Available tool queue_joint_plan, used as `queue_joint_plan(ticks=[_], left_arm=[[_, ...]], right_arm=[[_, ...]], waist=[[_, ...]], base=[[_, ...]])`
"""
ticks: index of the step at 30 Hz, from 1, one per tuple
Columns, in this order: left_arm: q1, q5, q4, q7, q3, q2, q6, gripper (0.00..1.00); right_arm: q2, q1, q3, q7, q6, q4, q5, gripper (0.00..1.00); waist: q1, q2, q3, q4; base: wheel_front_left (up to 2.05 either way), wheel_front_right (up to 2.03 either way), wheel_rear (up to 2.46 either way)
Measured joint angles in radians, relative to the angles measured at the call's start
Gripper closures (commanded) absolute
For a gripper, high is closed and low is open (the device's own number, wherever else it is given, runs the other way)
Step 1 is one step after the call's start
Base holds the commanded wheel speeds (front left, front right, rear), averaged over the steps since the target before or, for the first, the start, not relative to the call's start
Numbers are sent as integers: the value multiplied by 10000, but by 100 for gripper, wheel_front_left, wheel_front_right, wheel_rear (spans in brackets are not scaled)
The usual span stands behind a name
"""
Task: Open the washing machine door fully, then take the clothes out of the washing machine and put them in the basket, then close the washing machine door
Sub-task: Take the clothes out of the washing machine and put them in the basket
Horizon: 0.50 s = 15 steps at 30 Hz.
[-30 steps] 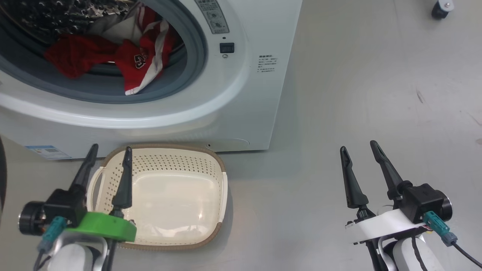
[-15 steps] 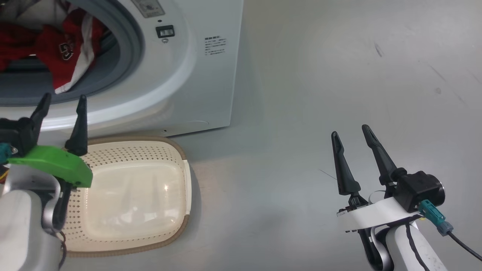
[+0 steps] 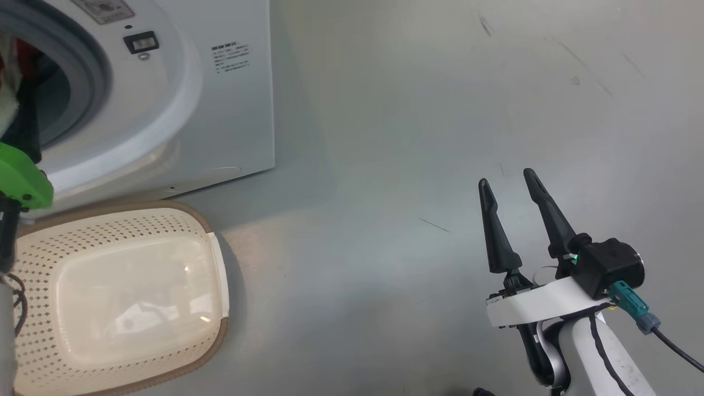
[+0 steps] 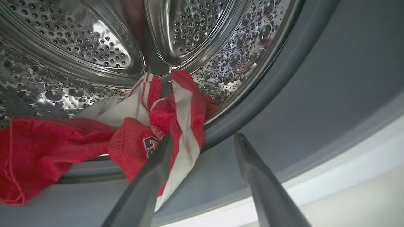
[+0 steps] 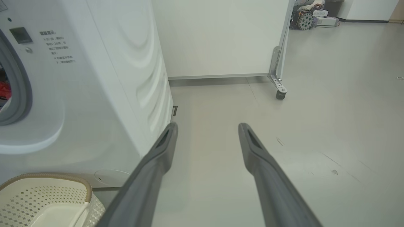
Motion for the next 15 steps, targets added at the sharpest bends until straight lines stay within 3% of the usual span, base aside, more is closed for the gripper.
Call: queue_joint_plan(ticks=[15], left_arm=[[-1410,-299,1676,1124,368,516,180,0]], right_arm=[[38,-221,98,0,-23,-63,105,0]], waist=[[0,0,581,-657]], base=[[0,0,0]])
